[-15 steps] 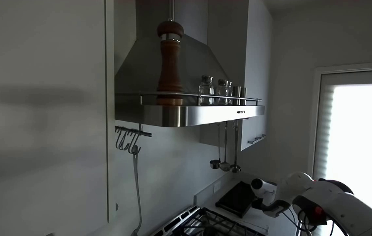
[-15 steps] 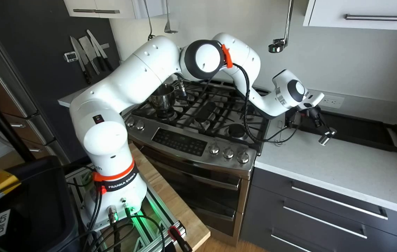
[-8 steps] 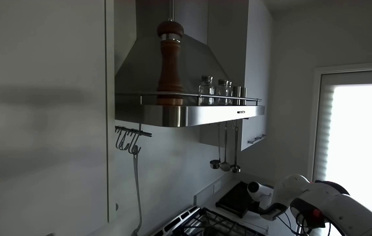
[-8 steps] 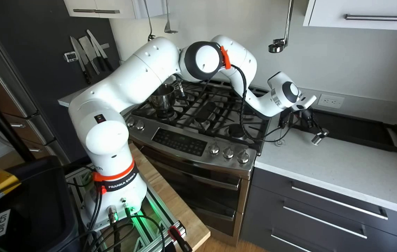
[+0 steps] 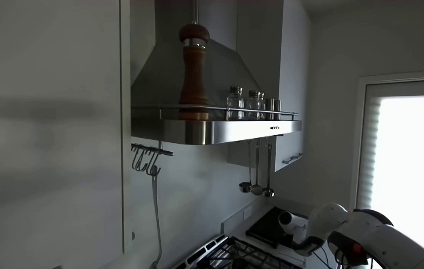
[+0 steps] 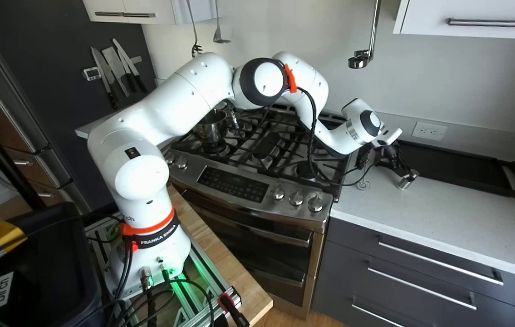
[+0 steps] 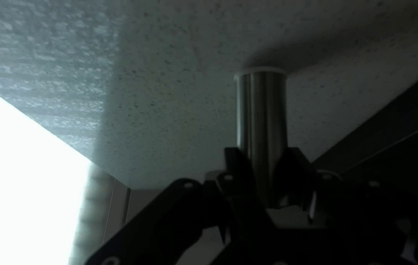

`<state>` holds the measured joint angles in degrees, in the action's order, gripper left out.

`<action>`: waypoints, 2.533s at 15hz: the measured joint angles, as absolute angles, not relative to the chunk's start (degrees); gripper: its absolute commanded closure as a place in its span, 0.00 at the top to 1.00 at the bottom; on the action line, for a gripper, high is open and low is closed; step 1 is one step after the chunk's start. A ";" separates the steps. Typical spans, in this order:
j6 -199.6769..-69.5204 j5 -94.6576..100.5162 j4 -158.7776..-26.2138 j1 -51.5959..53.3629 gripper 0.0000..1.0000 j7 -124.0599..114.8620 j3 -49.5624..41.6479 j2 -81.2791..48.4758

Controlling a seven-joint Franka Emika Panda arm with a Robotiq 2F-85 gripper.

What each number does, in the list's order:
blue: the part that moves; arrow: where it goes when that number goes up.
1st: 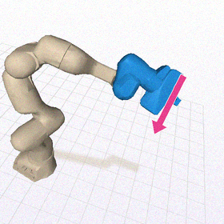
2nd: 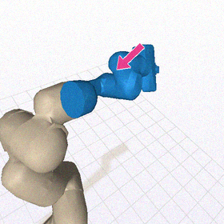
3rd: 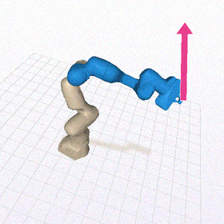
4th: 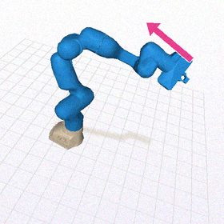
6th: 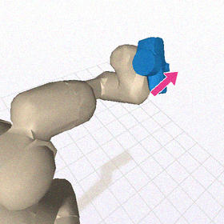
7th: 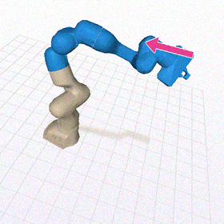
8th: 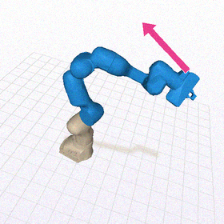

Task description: Shift a spice bottle to the counter

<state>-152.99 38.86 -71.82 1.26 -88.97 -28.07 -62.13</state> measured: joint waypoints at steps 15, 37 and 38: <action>-153.62 39.12 -72.75 2.69 1.00 -89.40 -31.40 -60.51; -157.38 41.69 -103.49 4.49 1.00 -61.87 -30.04 -32.51; -157.37 42.10 -104.97 4.51 1.00 -60.69 -29.89 -30.97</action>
<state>-157.37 42.10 -104.97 4.51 -60.69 -29.89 -30.97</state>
